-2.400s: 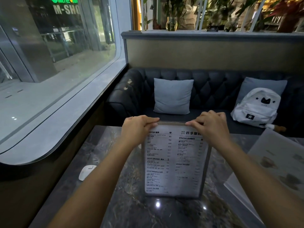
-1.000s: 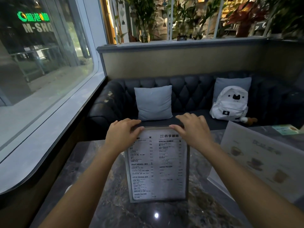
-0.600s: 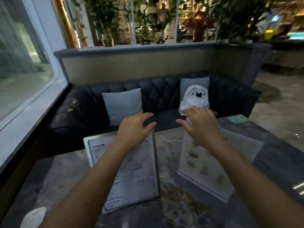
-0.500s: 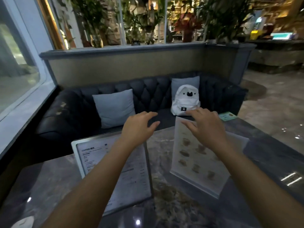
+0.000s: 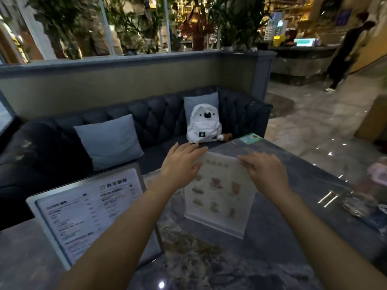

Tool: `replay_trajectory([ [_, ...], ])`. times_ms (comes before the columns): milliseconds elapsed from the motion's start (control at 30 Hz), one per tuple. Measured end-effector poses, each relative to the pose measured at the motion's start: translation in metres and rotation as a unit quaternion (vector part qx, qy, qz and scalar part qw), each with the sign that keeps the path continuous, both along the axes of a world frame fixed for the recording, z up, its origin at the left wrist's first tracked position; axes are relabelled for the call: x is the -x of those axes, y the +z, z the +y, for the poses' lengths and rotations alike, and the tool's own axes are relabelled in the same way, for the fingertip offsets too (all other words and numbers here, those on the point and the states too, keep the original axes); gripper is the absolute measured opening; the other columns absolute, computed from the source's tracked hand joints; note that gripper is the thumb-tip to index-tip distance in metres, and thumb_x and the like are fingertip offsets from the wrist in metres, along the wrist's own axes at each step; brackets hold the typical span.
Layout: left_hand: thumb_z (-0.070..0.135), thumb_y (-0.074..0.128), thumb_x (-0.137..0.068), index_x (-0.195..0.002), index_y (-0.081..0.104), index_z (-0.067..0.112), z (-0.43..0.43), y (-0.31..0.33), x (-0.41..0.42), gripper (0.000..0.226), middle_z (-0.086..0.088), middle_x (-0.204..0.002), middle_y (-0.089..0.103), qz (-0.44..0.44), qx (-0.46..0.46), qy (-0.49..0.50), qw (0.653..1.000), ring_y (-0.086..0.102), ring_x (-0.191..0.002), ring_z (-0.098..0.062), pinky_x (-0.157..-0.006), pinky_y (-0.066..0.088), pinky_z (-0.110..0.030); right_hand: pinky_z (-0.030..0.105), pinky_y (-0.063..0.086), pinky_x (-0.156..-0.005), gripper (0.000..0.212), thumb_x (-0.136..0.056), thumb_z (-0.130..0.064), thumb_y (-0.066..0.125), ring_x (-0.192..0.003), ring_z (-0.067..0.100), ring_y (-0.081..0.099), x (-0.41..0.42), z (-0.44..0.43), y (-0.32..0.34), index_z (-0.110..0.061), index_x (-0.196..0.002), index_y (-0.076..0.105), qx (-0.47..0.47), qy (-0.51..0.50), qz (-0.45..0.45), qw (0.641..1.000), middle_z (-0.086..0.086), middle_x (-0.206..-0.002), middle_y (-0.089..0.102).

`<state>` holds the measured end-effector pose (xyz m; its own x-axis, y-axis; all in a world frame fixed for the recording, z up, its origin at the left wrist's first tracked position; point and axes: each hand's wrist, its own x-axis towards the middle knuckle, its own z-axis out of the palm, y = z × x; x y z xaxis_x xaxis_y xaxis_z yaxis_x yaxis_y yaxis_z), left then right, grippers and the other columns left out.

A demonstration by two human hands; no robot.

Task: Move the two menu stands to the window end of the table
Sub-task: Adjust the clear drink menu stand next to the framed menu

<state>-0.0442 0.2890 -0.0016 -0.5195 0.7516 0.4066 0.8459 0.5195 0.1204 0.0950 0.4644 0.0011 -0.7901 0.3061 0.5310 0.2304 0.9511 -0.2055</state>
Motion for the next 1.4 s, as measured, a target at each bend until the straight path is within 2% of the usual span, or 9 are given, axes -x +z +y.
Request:
replay_trajectory([
  [167, 0.029, 0.05, -0.089, -0.137, 0.031, 0.033, -0.004, -0.003, -0.007, 0.052, -0.004, -0.142, 0.042, 0.002, 0.0, 0.017, 1.0, 0.03, -0.134, -0.022, -0.113, 0.011, -0.049, 0.043, 0.042, -0.072, 0.022, -0.086, -0.01, 0.055, -0.084, 0.038, 0.061, 0.005, 0.006, -0.001, -0.014, -0.104, 0.068, 0.012, 0.004, 0.015, 1.0, 0.017, -0.09, 0.071],
  [333, 0.031, 0.049, -0.088, -0.135, 0.036, 0.034, -0.006, 0.001, -0.013, 0.048, -0.004, -0.127, 0.051, 0.008, -0.013, 0.028, 0.999, 0.039, -0.12, -0.024, -0.105, 0.012, -0.041, 0.044, 0.041, -0.071, 0.021, -0.086, -0.008, 0.055, -0.082, 0.039, 0.059, 0.013, 0.011, -0.002, -0.011, -0.101, 0.069, 0.02, 0.001, 0.031, 0.999, 0.017, -0.089, 0.071],
  [500, 0.037, 0.049, -0.087, -0.133, 0.039, 0.035, -0.007, -0.003, -0.025, 0.047, -0.004, -0.118, 0.053, 0.018, -0.034, 0.042, 0.998, 0.041, -0.111, -0.024, -0.094, 0.013, -0.035, 0.043, 0.037, -0.077, 0.023, -0.085, -0.006, 0.054, -0.094, 0.036, 0.057, 0.02, 0.018, -0.003, -0.013, -0.101, 0.069, 0.031, -0.015, 0.022, 0.999, 0.013, -0.101, 0.071],
  [667, 0.039, 0.048, -0.087, -0.131, 0.041, 0.032, -0.008, -0.003, -0.037, 0.046, -0.003, -0.107, 0.053, 0.031, -0.04, 0.054, 0.997, 0.043, -0.1, -0.023, -0.089, 0.014, -0.034, 0.043, 0.044, -0.081, 0.022, -0.087, -0.008, 0.053, -0.103, 0.034, 0.056, 0.029, 0.022, -0.001, -0.009, -0.104, 0.067, 0.099, 0.01, 0.024, 0.995, 0.016, -0.107, 0.068],
  [733, 0.038, 0.049, -0.086, -0.13, 0.043, 0.029, -0.009, -0.004, -0.043, 0.046, -0.005, -0.103, 0.053, 0.03, -0.047, 0.056, 0.997, 0.043, -0.097, -0.024, -0.089, 0.015, -0.036, 0.041, 0.043, -0.089, 0.023, -0.087, -0.005, 0.053, -0.112, 0.033, 0.054, 0.032, 0.021, -0.001, -0.006, -0.106, 0.066, 0.12, 0.027, 0.032, 0.992, 0.017, -0.114, 0.066],
  [833, 0.035, 0.053, -0.084, -0.13, 0.044, 0.025, -0.008, -0.006, -0.052, 0.047, -0.009, -0.101, 0.052, 0.027, -0.057, 0.064, 0.996, 0.044, -0.095, -0.026, -0.087, 0.016, -0.036, 0.038, 0.032, -0.104, 0.026, -0.087, -0.003, 0.052, -0.127, 0.027, 0.045, 0.037, 0.022, -0.001, -0.004, -0.111, 0.062, 0.137, 0.042, 0.016, 0.99, 0.016, -0.127, 0.058],
  [1233, 0.035, 0.051, -0.085, -0.131, 0.041, 0.025, -0.005, -0.006, -0.067, 0.048, -0.01, -0.103, 0.05, 0.002, -0.068, 0.094, 0.993, 0.043, -0.098, -0.026, -0.091, 0.015, -0.04, 0.041, 0.033, -0.109, 0.029, -0.086, -0.001, 0.053, -0.128, 0.027, 0.043, 0.042, 0.022, 0.004, -0.003, -0.115, 0.06, 0.156, 0.067, -0.006, 0.985, 0.017, -0.13, 0.055],
  [1400, 0.033, 0.052, -0.085, -0.131, 0.041, 0.027, -0.008, -0.006, -0.066, 0.048, -0.009, -0.106, 0.052, -0.002, -0.074, 0.095, 0.993, 0.043, -0.101, -0.027, -0.096, 0.019, -0.043, 0.041, 0.034, -0.107, 0.029, -0.088, -0.007, 0.051, -0.128, 0.025, 0.044, 0.037, 0.02, 0.008, -0.007, -0.117, 0.059, 0.111, 0.059, -0.025, 0.992, 0.013, -0.131, 0.056],
])
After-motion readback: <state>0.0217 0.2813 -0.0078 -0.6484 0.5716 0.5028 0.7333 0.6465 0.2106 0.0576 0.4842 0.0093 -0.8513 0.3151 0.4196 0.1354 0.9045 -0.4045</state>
